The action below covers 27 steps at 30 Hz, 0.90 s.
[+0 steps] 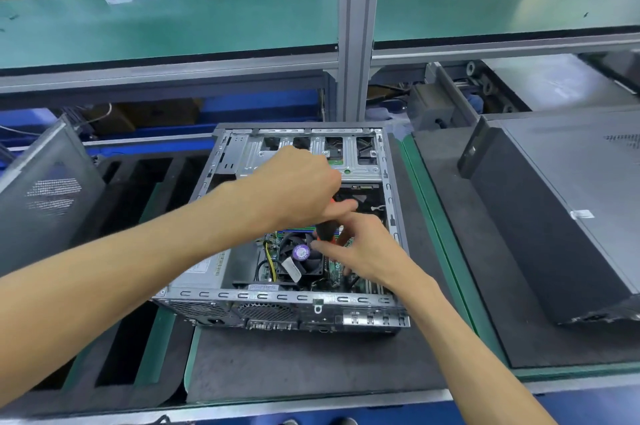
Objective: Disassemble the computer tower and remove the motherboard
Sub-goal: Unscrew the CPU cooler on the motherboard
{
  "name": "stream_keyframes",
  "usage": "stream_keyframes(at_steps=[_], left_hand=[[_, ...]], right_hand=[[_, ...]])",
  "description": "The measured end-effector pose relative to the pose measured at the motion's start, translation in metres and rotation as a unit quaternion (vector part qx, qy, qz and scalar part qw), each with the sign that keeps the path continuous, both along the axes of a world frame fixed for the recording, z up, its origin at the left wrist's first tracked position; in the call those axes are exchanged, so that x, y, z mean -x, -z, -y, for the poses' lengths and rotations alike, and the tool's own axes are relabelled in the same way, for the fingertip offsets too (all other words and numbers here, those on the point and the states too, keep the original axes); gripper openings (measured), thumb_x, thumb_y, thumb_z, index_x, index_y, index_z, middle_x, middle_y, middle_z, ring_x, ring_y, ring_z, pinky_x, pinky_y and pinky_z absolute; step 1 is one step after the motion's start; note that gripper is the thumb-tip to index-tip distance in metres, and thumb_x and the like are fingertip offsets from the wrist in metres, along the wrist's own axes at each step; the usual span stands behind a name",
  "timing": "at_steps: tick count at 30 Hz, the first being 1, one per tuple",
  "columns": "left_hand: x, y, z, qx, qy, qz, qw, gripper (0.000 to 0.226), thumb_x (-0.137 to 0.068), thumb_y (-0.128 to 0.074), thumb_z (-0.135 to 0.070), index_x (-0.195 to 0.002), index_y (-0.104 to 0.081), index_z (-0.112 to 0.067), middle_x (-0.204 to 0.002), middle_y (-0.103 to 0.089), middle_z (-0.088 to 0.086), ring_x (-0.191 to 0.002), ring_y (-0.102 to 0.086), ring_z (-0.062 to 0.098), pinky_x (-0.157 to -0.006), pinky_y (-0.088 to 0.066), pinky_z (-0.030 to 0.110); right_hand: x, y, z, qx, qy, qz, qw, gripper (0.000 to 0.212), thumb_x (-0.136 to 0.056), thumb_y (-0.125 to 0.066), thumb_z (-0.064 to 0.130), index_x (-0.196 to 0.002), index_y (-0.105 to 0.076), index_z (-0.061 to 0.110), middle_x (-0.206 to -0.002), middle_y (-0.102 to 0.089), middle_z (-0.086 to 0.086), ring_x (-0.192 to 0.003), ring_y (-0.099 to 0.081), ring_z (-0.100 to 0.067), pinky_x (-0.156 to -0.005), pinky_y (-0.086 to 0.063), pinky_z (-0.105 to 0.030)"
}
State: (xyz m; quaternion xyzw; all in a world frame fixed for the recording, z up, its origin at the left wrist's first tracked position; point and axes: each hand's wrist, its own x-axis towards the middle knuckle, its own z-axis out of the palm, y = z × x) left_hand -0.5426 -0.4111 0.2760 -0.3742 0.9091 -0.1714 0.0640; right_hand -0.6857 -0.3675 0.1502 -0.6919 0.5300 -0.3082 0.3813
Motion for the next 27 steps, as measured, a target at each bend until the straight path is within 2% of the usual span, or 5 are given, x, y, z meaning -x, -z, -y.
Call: stream_keyframes(at_steps=[3,7,18,23,27], left_hand=[[0.000,0.007,-0.005,0.029,-0.015,-0.020,0.999,0.061,-0.096,-0.028,-0.065,-0.064,-0.047,-0.016,-0.062,-0.045,0.000,-0.048,-0.040,0.020,-0.052,-0.028,0.030],[-0.011,-0.005,-0.009,-0.261,0.082,-0.092,0.957,0.028,-0.090,-0.062,-0.026,-0.117,-0.056,-0.027,-0.110,-0.048,-0.010,-0.086,-0.050,0.010,-0.075,-0.045,0.031],[-0.008,0.000,-0.006,0.015,-0.031,-0.023,0.999,0.060,-0.093,-0.035,-0.068,-0.059,-0.034,-0.018,-0.056,-0.035,0.000,-0.047,-0.035,0.020,-0.056,-0.032,0.032],[-0.017,-0.006,-0.008,-0.214,0.091,-0.079,0.969,0.031,-0.089,-0.065,-0.028,-0.118,-0.055,-0.023,-0.112,-0.051,-0.003,-0.090,-0.056,0.018,-0.073,-0.048,0.036],[-0.014,-0.007,0.002,-0.171,0.015,-0.120,0.978,0.033,-0.085,-0.066,-0.051,-0.083,-0.063,-0.018,-0.073,-0.058,-0.005,-0.067,-0.055,0.014,-0.056,-0.040,0.029]], right_hand=[[0.000,0.001,-0.001,-0.018,0.008,0.028,0.999,0.009,-0.090,-0.071,0.034,-0.084,-0.064,0.038,-0.078,-0.071,-0.001,-0.050,-0.067,-0.018,-0.052,-0.057,-0.036],[0.001,0.000,-0.001,-0.022,0.026,0.034,0.999,0.018,-0.087,-0.069,0.029,-0.074,-0.059,0.034,-0.073,-0.070,-0.003,-0.051,-0.069,-0.017,-0.041,-0.041,-0.015],[-0.003,-0.002,0.000,-0.042,-0.028,0.033,0.998,0.009,-0.091,-0.072,0.035,-0.098,-0.071,0.039,-0.084,-0.074,-0.002,-0.063,-0.070,-0.021,-0.057,-0.059,-0.034],[0.000,-0.001,0.001,-0.043,0.013,0.058,0.997,0.015,-0.084,-0.069,0.031,-0.073,-0.066,0.040,-0.075,-0.072,0.009,-0.056,-0.072,-0.020,-0.045,-0.046,-0.018],[0.000,0.000,0.000,-0.035,-0.008,0.036,0.999,0.020,-0.081,-0.069,0.046,-0.098,-0.065,0.036,-0.071,-0.072,-0.002,-0.054,-0.069,-0.019,-0.052,-0.057,-0.032]])
